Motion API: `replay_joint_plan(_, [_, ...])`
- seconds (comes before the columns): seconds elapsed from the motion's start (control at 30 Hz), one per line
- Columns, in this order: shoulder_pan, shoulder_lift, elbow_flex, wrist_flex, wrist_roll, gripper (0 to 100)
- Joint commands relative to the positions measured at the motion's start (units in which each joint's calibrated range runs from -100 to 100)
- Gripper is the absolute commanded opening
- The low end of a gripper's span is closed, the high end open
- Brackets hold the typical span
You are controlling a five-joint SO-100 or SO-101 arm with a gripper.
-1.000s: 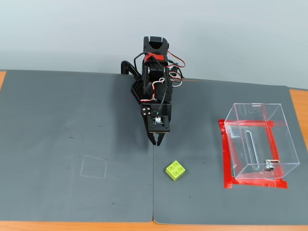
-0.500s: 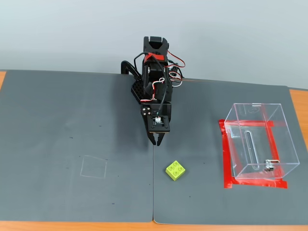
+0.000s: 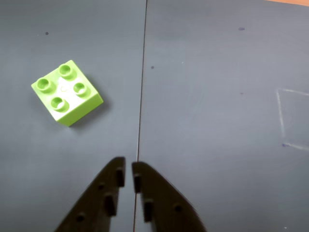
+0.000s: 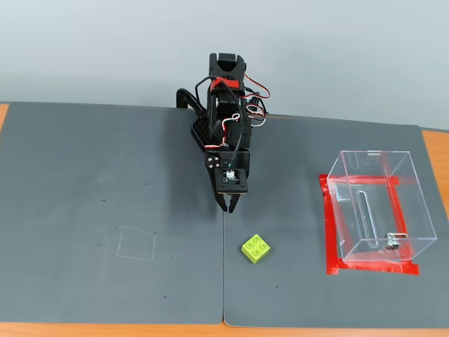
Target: Pick the green lego block and place it into the transparent box
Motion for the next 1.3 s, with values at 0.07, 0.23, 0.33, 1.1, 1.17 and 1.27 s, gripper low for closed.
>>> replay_joint_plan(0.07, [0.43,-0.51,0.36,0.22,-0.52,2])
replay_joint_plan(0.23, [0.51,-0.51,0.36,0.22,-0.52,2])
replay_joint_plan(0.33, [0.43,-0.51,0.36,0.13,-0.1,2])
replay_joint_plan(1.1, [-0.09,22.63,-19.91,0.13,-0.05,2])
replay_joint_plan(1.17, [-0.16,26.79,-22.53,0.13,-0.05,2])
replay_joint_plan(1.27, [-0.16,31.28,-25.97,0.83,-0.05,2])
